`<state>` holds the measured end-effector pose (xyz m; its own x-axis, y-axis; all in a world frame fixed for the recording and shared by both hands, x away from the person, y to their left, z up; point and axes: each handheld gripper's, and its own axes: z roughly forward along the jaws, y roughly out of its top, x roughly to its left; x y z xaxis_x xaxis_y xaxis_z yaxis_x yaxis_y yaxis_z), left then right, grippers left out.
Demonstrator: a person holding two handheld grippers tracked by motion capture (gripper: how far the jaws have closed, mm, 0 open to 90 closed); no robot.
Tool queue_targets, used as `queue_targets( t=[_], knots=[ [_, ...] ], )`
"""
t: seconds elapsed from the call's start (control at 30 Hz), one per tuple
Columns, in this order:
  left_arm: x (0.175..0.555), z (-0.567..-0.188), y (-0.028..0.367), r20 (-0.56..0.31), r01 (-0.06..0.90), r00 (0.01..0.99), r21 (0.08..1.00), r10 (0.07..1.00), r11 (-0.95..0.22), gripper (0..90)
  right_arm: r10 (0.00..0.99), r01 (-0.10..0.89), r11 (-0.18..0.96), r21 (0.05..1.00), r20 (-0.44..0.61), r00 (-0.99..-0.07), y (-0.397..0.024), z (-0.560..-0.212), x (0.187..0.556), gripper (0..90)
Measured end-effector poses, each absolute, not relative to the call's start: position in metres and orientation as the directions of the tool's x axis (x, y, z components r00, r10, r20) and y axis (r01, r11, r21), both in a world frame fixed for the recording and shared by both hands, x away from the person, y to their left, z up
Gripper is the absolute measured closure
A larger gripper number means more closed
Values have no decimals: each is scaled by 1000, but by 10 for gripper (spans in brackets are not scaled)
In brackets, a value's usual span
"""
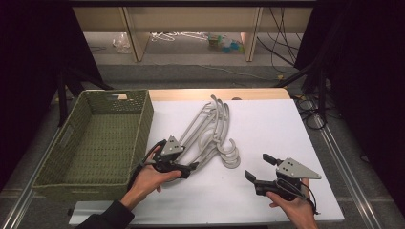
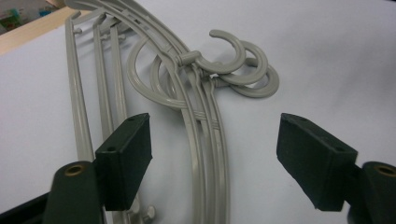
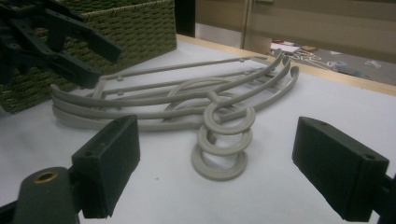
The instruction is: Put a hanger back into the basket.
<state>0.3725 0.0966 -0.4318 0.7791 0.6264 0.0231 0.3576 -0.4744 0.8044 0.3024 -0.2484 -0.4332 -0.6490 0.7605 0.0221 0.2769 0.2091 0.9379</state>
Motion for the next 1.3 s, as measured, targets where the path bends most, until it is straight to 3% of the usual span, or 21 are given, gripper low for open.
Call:
queue_targets(
  t=[0.13, 0.5, 1.3],
  knots=[
    [380, -435, 88, 36, 377, 785, 763, 618, -525, 313, 759, 275, 210, 938, 20, -650, -248, -433, 302, 161],
    [406, -444, 71, -39, 479, 780, 679, 624, -557, 456, 756, 274, 212, 938, 19, -654, -248, -433, 302, 161],
    [438, -462, 57, -120, 560, 784, 560, 609, -610, 579, 756, 273, 215, 938, 17, -654, -247, -434, 303, 170]
  ],
)
